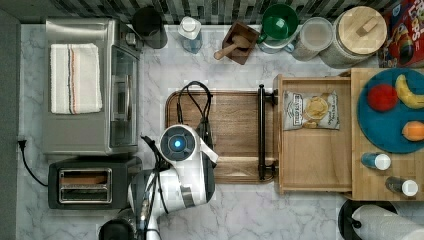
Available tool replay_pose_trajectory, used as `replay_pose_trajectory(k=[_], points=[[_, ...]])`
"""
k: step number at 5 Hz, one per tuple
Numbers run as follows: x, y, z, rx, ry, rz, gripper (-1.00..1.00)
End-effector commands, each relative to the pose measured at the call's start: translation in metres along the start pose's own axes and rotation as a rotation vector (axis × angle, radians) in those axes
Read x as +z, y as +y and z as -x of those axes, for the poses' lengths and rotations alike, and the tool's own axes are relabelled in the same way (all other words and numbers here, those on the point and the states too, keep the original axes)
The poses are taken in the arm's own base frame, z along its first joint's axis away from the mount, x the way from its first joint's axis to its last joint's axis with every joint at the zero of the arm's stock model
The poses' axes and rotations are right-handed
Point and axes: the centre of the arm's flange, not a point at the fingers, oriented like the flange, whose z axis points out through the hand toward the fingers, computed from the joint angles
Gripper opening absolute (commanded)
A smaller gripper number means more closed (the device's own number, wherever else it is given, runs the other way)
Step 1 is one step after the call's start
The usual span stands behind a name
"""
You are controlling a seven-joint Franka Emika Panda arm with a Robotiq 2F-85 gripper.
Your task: Place the butter on the board.
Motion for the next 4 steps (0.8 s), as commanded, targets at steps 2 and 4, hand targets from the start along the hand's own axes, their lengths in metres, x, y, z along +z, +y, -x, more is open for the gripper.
replay_pose_trajectory(k=[2, 4], points=[[-0.0064, -0.0074, 0.0133, 0.073, 0.008, -0.011, 1.0], [-0.0029, -0.0104, 0.0185, 0.067, 0.034, -0.039, 1.0]])
